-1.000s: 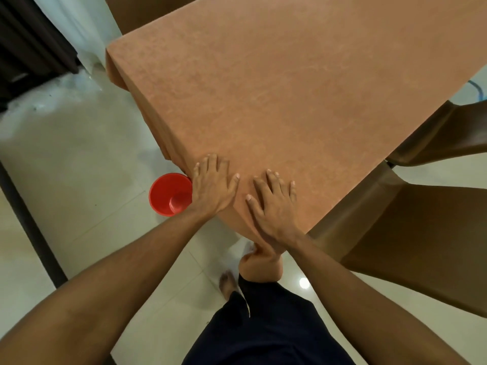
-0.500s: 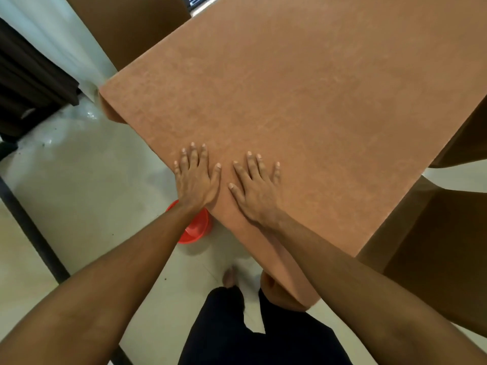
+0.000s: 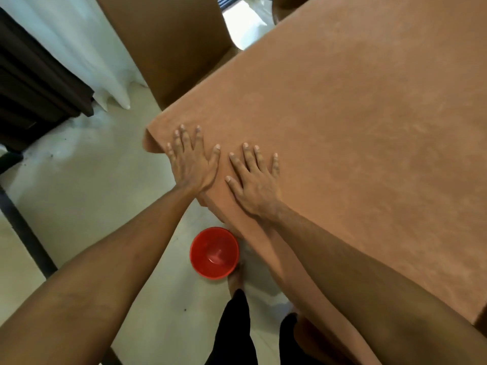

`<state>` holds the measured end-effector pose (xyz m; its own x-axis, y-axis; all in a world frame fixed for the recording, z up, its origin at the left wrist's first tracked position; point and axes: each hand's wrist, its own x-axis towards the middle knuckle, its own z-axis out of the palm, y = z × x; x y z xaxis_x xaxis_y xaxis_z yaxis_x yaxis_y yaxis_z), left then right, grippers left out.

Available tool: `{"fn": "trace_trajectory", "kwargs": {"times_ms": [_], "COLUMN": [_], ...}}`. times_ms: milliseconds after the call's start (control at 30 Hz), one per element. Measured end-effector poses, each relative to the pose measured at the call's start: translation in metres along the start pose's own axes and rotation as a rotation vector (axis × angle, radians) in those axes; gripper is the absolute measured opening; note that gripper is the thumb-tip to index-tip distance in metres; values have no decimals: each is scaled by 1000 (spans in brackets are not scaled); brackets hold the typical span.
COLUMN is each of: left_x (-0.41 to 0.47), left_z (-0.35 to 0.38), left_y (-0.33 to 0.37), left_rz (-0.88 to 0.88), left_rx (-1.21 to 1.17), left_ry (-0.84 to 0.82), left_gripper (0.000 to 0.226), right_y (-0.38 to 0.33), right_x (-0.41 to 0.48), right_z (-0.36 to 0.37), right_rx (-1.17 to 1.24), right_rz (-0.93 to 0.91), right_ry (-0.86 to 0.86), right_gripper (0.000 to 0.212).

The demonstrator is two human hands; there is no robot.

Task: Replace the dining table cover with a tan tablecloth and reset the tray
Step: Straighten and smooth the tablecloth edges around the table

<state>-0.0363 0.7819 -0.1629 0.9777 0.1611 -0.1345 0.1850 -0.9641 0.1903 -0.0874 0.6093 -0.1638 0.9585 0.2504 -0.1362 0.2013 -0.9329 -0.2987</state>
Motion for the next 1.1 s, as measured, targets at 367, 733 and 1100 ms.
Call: {"fn": "trace_trajectory", "kwargs": {"times_ms": [367, 733, 1100], "left_x": [70, 89, 71], "left_z": [-16, -21, -25], "left_y": [-38, -52, -42], "left_rz": [2, 36, 114], "left_rx": [14, 14, 62], "left_ry": [-2, -42, -5], "left_gripper": [73, 76, 74], "right_y": [-59, -67, -56], "right_x": [95, 113, -67], "right_z": [5, 9, 20], "right_rx": [-30, -44, -44], "right_rz": [-12, 5, -247], "right_ry": [-8, -19, -71], "right_gripper": [65, 65, 59]}}
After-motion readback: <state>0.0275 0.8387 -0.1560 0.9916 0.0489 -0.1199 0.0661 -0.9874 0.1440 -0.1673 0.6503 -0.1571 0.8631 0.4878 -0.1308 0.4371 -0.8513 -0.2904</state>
